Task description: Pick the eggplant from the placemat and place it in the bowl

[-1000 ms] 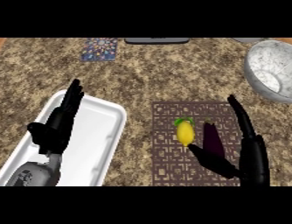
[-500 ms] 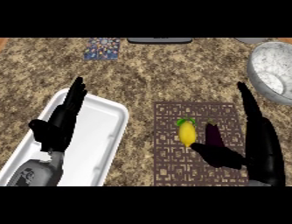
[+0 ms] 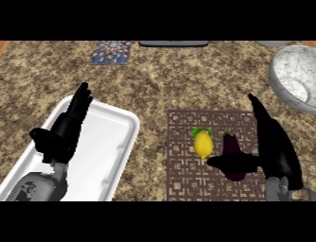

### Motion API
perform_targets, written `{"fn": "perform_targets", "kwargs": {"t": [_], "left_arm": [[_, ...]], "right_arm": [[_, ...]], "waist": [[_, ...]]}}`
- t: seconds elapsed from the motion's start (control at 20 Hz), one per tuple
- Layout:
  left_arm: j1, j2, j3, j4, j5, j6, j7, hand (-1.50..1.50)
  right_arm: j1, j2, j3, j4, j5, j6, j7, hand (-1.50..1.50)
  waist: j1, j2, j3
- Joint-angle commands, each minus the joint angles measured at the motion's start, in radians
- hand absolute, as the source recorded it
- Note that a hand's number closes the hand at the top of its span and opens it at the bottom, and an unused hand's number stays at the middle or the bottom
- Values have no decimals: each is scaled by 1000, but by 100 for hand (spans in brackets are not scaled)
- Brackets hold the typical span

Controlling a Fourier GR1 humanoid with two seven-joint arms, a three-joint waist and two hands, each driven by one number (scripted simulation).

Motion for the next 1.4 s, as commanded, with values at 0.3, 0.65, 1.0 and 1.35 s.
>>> {"fn": "perform_targets", "kwargs": {"t": [0.3, 0.65, 1.0, 1.35], "left_arm": [[-6, -33, 91, 11, -42, -85, 20, 0], [25, -71, 87, -15, -74, -96, 26, 0], [58, -96, 98, -118, -121, -88, 94, 0], [-34, -134, 154, 4, -142, -128, 55, 0]], "right_arm": [[89, 45, -18, -18, -13, 66, -15, -150], [175, 88, -43, 15, -51, -34, -200, -150], [170, 91, -112, -51, -123, 13, -189, -150], [187, 129, -125, 100, -147, -41, -325, -150]], "waist": [[-2, 0, 0], [-2, 0, 1], [0, -1, 1], [-3, 0, 1]]}}
